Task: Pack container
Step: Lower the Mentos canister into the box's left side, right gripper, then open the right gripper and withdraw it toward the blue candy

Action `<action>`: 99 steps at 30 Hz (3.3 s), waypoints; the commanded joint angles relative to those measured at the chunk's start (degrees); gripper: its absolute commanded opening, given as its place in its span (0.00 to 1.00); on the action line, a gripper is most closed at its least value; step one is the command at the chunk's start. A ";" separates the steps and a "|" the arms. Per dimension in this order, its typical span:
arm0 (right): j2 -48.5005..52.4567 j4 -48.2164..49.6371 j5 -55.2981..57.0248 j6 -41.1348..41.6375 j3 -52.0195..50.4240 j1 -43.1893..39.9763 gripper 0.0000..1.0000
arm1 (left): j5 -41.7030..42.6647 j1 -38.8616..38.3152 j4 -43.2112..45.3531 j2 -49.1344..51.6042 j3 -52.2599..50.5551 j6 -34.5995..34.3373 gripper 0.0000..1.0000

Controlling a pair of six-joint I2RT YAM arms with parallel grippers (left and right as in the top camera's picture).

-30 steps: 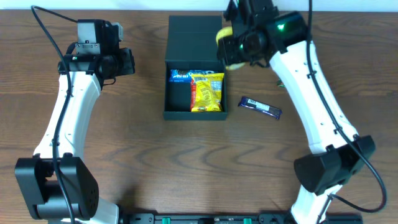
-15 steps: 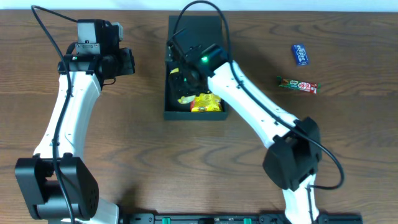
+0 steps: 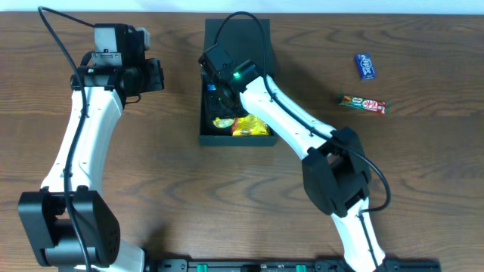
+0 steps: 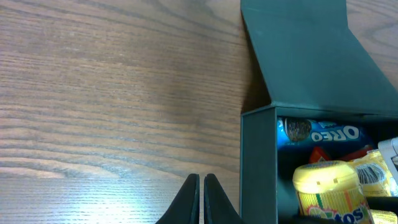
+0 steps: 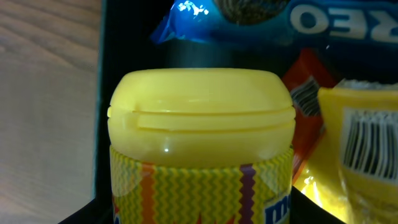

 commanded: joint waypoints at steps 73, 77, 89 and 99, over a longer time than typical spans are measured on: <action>3.26 5.07 -5.25 -2.99 2.93 -2.25 0.01 | 0.20 0.04 -1.68 0.13 0.07 1.07 0.06; -1.46 4.50 -5.33 -5.79 4.66 -4.85 0.02 | 0.20 0.04 -1.68 0.13 0.07 1.07 0.06; -14.56 -1.62 5.14 -11.10 5.35 -25.14 0.12 | 0.20 0.04 -1.68 0.13 0.07 1.05 0.06; -7.08 -5.40 7.58 -17.70 5.25 -39.30 0.86 | 0.20 0.04 -1.49 0.15 0.07 1.07 0.06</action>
